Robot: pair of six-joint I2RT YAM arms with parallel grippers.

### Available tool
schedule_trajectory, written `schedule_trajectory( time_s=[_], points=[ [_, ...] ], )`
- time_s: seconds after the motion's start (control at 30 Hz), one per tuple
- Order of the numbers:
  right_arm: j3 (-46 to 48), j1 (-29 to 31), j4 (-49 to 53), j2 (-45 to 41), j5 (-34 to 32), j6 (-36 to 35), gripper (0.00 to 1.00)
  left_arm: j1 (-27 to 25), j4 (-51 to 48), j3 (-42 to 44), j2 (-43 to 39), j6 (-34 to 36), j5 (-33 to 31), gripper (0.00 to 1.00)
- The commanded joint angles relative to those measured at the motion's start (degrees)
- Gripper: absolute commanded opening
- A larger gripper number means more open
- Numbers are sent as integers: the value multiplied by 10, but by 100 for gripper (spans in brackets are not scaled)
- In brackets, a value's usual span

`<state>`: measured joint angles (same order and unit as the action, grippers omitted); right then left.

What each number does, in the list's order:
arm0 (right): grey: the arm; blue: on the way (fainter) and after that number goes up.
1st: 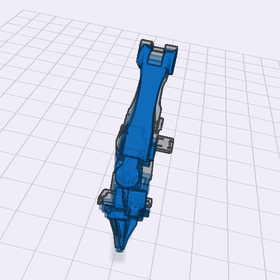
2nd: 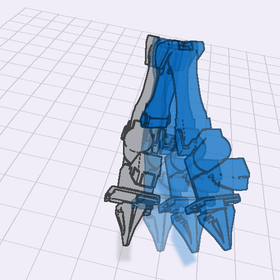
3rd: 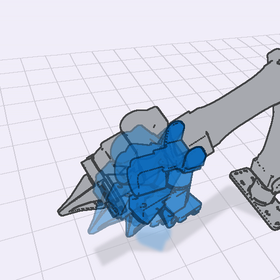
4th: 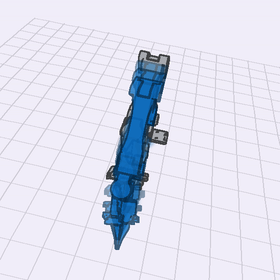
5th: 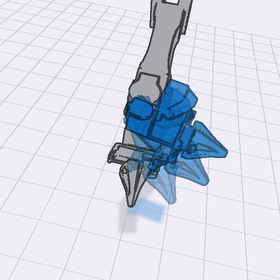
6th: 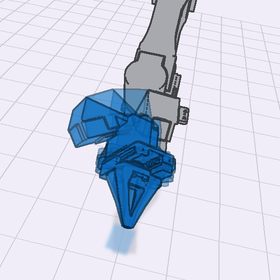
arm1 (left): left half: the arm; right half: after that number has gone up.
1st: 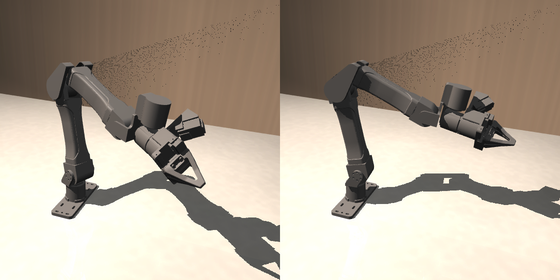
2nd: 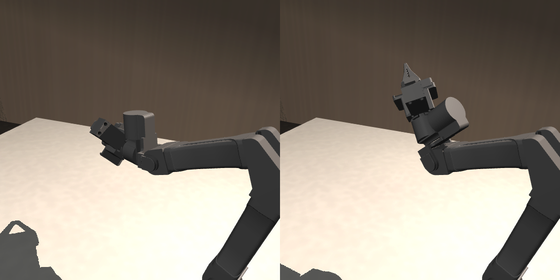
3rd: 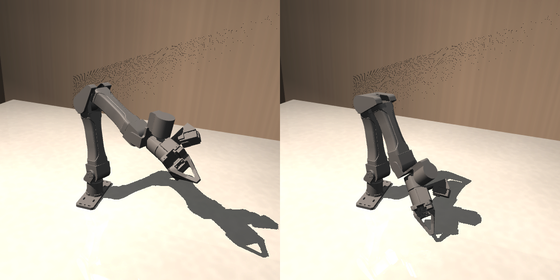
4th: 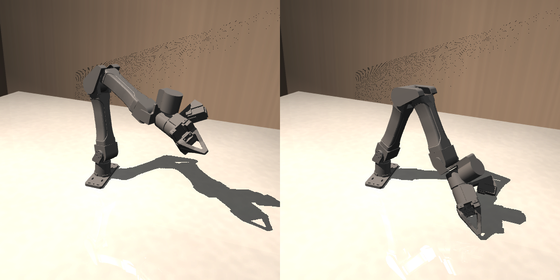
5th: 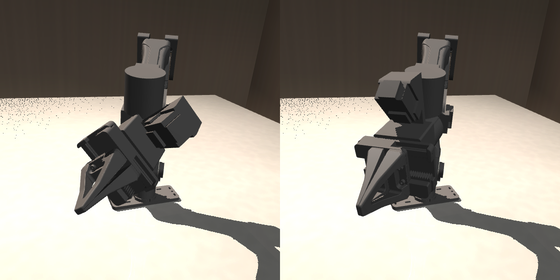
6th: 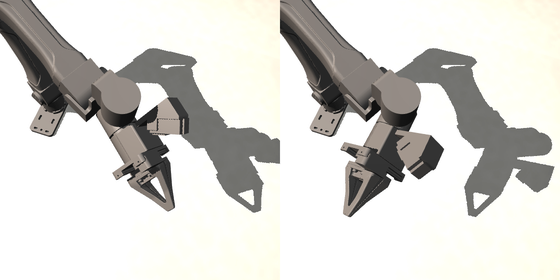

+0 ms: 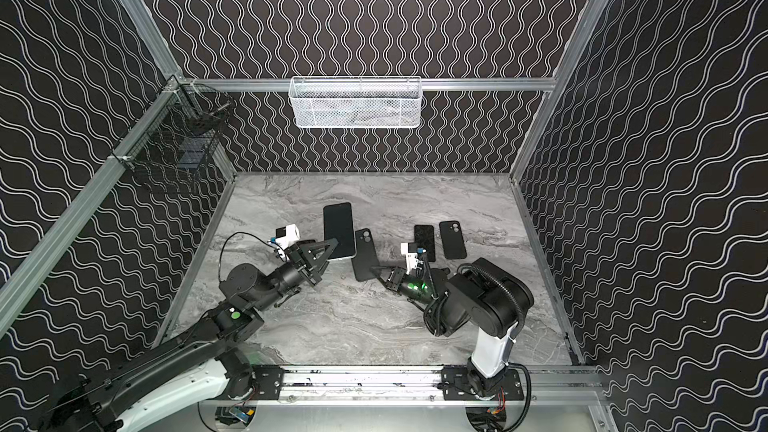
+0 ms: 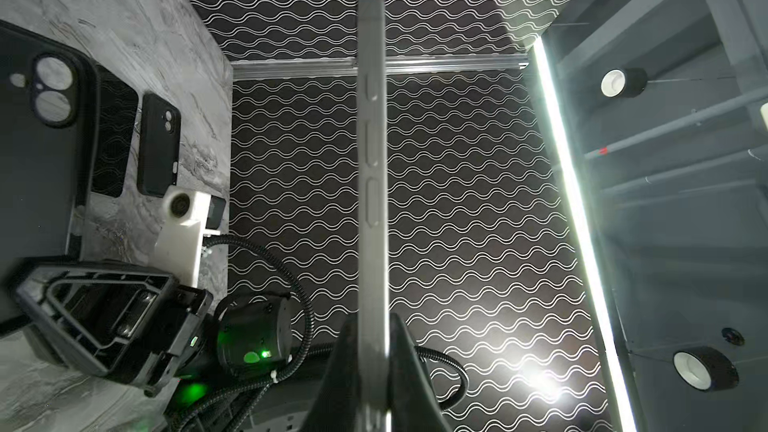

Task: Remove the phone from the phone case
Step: 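Pull the black case off with the right gripper while the left gripper holds the phone, then lower the black case onto the table with the right gripper and release it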

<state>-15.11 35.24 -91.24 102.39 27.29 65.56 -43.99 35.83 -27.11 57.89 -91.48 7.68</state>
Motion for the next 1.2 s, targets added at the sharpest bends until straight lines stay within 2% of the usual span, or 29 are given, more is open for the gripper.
schedule_trajectory(
  time_s=[0.0,0.13,0.27,0.47,0.7,0.83,1.03,1.17],
  points=[
    [7,0,-78,-11,-10,3,13,0,43,-15,15,31,17,0],
    [25,-6,-75,-27,-17,3,14,5,61,-15,29,34,27,0],
    [42,-31,-75,-47,-10,11,14,16,32,-14,13,51,26,0],
    [65,-98,-64,-85,28,27,14,32,-86,-35,-45,107,9,0],
    [75,-184,-9,-133,86,26,14,57,-139,-46,-71,133,16,0],
    [68,-227,154,-216,105,-35,14,71,-122,-34,-66,121,28,0],
    [18,-290,515,-379,130,-165,14,95,-89,-26,-44,107,59,0],
    [24,-342,603,-419,183,-187,15,106,-63,-23,-21,100,77,0]
  ],
)
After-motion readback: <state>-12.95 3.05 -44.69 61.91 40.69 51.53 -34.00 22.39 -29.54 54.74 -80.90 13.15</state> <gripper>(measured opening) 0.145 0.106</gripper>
